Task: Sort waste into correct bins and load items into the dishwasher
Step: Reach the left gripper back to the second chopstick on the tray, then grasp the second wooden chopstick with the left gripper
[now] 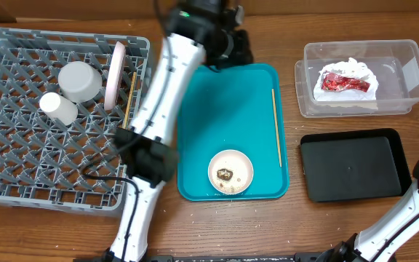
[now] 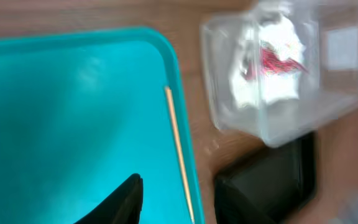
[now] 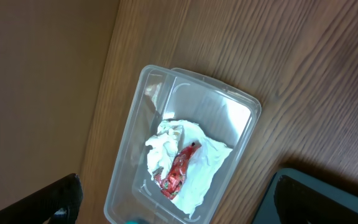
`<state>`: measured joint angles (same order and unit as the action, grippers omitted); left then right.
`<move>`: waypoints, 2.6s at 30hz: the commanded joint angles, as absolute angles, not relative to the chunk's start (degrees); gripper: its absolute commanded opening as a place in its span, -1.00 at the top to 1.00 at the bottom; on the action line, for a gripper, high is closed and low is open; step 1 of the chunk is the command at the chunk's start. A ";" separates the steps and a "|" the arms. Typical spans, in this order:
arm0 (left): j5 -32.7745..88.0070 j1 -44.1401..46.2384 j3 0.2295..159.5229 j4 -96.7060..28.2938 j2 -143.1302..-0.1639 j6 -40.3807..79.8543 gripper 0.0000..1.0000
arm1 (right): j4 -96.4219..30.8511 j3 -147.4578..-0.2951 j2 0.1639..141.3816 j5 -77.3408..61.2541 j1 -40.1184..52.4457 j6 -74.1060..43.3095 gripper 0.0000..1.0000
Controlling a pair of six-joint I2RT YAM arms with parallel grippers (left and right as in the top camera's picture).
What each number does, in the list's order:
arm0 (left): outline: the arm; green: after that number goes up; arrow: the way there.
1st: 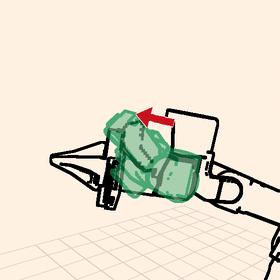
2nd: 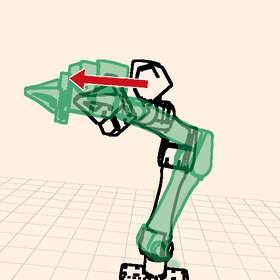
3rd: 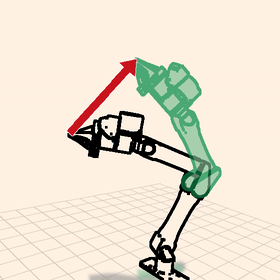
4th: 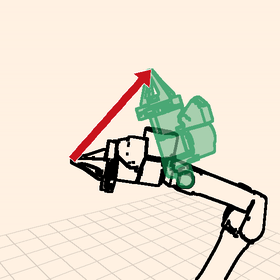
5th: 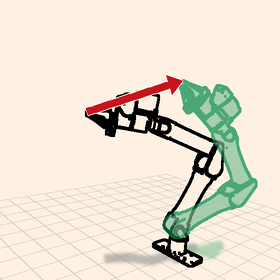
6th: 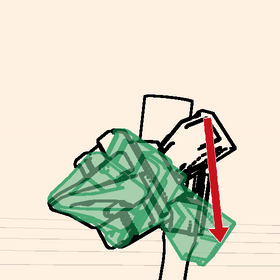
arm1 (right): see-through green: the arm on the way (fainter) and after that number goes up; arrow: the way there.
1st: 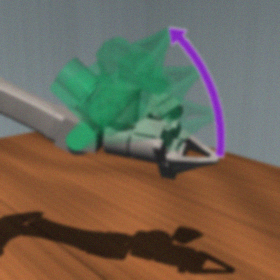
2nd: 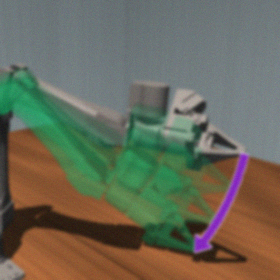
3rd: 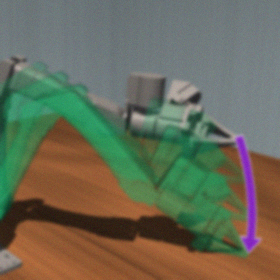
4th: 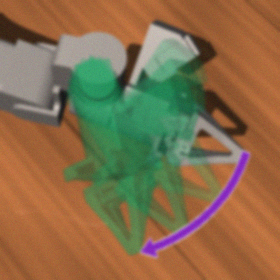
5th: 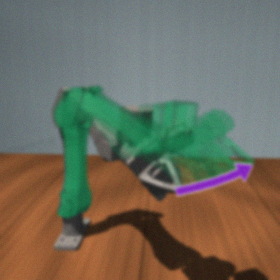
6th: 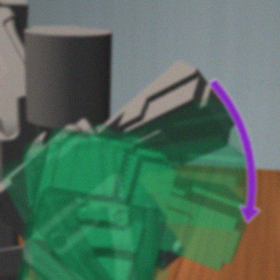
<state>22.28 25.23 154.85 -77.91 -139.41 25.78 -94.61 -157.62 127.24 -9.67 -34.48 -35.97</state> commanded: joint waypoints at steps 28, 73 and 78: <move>-16.43 43.92 125.01 -47.35 -138.47 39.90 0.16 | -94.43 -158.65 126.45 -9.52 -34.63 -35.75 -1.00; -14.98 46.33 111.83 -33.95 -141.78 34.06 0.21 | -94.45 -158.65 126.45 -9.52 -34.63 -35.73 -1.00; -14.94 46.33 111.83 -34.76 -141.97 34.06 0.38 | -94.45 -158.65 126.45 -9.52 -34.63 -35.73 -1.00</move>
<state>-15.70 45.78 112.20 -34.11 -139.83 34.74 -94.61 -157.62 127.24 -9.65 -34.46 -35.97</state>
